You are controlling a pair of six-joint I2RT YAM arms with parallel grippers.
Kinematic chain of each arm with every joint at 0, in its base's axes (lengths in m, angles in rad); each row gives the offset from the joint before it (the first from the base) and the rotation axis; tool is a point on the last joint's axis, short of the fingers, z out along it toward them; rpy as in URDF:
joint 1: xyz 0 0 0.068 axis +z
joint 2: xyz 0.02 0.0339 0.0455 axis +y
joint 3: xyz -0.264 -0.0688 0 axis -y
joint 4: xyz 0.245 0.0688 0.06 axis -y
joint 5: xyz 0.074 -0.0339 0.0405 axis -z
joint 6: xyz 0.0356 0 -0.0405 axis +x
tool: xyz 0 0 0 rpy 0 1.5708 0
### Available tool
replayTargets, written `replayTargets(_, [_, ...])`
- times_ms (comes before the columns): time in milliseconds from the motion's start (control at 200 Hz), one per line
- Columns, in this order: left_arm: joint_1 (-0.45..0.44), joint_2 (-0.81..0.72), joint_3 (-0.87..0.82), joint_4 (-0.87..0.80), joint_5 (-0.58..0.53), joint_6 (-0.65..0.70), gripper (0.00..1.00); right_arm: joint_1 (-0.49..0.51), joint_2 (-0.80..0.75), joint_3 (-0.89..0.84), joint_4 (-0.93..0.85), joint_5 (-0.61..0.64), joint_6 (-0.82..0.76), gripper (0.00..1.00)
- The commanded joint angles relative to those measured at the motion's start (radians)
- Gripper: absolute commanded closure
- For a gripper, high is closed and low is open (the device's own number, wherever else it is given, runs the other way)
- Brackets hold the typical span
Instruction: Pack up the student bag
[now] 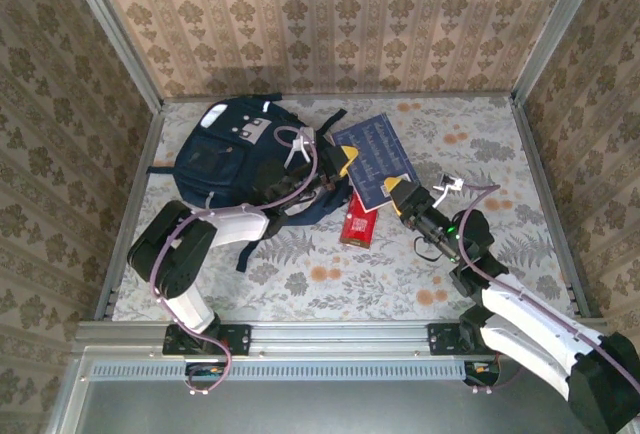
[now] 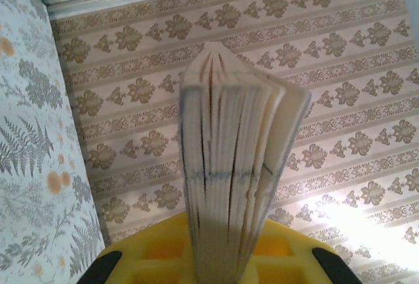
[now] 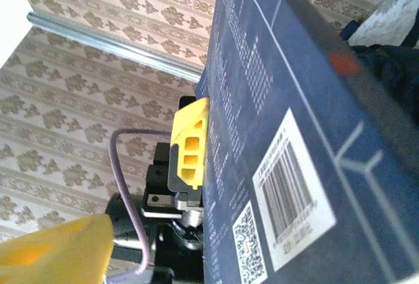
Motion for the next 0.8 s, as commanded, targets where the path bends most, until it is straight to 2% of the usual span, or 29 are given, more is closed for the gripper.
replayTargets(0, [-0.020,-0.032,0.005,0.067,-0.079,0.048,1.00,0.029,0.033,-0.013,0.137,0.113,0.024,0.28])
replayTargets(150, [-0.035,-0.034,-0.004,0.066,-0.098,0.061,1.00,0.042,0.083,0.004,0.183,0.142,0.043,0.51])
replayTargets(295, [-0.034,-0.043,-0.016,0.053,-0.098,0.071,1.00,0.047,0.089,0.001,0.175,0.162,0.037,0.90])
replayTargets(345, [-0.029,-0.053,-0.024,0.028,-0.094,0.083,0.93,0.047,0.067,-0.008,0.145,0.183,0.028,1.00])
replayTargets(400, [-0.025,-0.065,-0.036,-0.005,-0.090,0.096,0.84,0.047,0.028,-0.019,0.092,0.211,0.013,1.00])
replayTargets(485, [-0.015,-0.071,-0.051,-0.040,-0.076,0.101,0.62,0.046,-0.040,-0.032,-0.003,0.238,-0.023,1.00])
replayTargets(545, [-0.003,-0.071,-0.061,-0.056,-0.058,0.101,0.52,0.045,-0.088,-0.042,-0.063,0.248,-0.052,1.00])
replayTargets(665, [0.032,-0.099,-0.078,-0.162,-0.003,0.147,0.47,0.042,-0.185,-0.057,-0.222,0.278,-0.088,1.00])
replayTargets(795, [0.061,-0.214,-0.031,-0.585,0.041,0.354,0.47,0.037,-0.267,-0.081,-0.322,0.289,-0.114,1.00])
